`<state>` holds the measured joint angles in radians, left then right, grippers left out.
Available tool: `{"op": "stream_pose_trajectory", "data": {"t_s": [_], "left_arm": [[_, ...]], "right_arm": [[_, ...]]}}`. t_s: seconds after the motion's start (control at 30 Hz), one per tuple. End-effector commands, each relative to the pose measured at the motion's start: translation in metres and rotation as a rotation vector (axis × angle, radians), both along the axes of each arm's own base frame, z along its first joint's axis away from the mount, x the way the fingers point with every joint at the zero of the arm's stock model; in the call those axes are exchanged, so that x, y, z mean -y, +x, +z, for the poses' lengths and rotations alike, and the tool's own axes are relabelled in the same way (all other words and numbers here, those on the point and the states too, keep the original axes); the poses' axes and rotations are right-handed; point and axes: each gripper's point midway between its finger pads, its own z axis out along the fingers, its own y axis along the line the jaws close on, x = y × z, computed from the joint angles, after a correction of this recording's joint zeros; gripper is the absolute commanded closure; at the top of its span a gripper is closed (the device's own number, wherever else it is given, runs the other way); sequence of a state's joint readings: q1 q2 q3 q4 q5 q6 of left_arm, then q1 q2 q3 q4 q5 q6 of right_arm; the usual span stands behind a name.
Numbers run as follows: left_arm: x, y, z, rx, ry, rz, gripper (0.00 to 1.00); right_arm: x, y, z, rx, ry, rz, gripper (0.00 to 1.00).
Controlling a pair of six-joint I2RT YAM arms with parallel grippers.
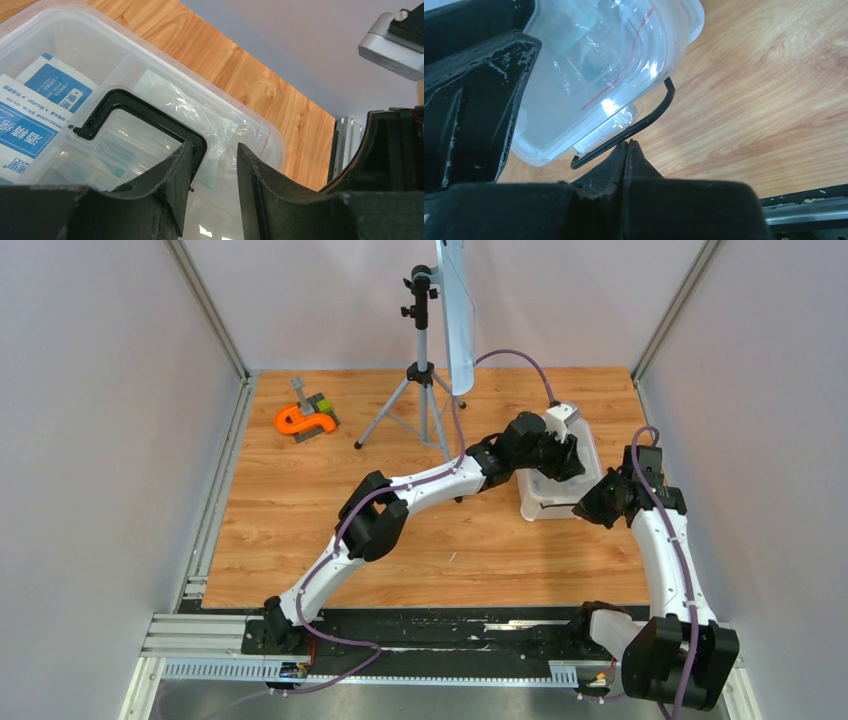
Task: Organize the medicine kit
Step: Close the lid of the medicine box.
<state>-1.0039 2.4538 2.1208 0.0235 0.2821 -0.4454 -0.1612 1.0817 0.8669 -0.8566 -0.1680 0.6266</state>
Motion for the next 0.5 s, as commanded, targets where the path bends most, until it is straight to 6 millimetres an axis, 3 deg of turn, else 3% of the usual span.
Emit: {"op": "stream_pose_trajectory", "data": {"t_s": [0.0, 0.1, 0.23, 0.33, 0.47], "left_arm": [[-0.089, -0.113, -0.214, -0.478, 0.610, -0.127, 0.53], [-0.091, -0.113, -0.211, -0.470, 0.613, -0.126, 0.53], [-0.089, -0.110, -0.189, -0.439, 0.594, -0.130, 0.53], [-0.083, -0.104, -0.157, -0.394, 0.558, -0.128, 0.53], [-0.077, -0.092, -0.115, -0.317, 0.519, -0.116, 0.52]], "right_arm": [[0.013, 0.079, 0.088, 0.464, -0.048, -0.014, 1.00], [0.012, 0.074, 0.093, 0.498, -0.008, -0.009, 1.00], [0.019, 0.055, 0.112, 0.576, -0.052, -0.044, 1.00], [0.024, 0.044, 0.128, 0.604, -0.097, -0.062, 1.00], [0.029, 0.042, 0.126, 0.538, -0.124, -0.056, 1.00]]}}
